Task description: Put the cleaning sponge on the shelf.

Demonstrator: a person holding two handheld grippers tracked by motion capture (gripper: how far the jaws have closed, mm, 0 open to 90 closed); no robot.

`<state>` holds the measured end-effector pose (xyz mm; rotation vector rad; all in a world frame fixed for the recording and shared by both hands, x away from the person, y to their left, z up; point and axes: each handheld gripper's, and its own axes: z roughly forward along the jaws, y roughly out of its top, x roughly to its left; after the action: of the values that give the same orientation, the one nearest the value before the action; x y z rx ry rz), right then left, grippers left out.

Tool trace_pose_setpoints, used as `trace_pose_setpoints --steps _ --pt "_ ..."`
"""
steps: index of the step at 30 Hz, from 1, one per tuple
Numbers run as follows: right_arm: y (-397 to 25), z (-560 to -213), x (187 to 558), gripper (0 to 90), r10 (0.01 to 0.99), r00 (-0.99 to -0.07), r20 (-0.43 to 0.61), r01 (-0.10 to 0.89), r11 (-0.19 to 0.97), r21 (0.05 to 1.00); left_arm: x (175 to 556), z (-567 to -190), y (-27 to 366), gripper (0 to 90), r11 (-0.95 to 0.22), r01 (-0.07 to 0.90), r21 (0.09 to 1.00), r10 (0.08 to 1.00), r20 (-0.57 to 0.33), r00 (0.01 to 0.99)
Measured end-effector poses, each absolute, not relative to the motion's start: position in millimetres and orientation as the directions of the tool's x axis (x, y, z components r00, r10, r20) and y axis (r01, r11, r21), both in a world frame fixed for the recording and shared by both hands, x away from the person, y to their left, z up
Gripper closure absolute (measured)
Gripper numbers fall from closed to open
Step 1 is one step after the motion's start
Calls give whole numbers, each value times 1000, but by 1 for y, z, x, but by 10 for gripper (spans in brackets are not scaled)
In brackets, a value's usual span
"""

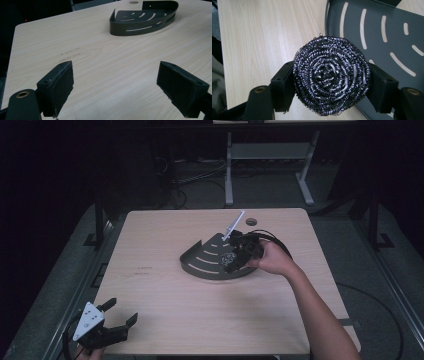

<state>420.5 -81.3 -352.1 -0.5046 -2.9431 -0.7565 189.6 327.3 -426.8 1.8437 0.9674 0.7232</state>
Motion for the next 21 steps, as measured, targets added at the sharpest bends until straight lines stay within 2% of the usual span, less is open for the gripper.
trace_pose_setpoints --steps 4,21 --pt "-81 -355 428 313 322 -939 123 343 840 422 190 -427 327 132 -284 321 903 849 81 523" --pt "-73 -377 450 313 360 -924 130 380 825 419 190 -427 328 133 -273 320 907 852 73 519"
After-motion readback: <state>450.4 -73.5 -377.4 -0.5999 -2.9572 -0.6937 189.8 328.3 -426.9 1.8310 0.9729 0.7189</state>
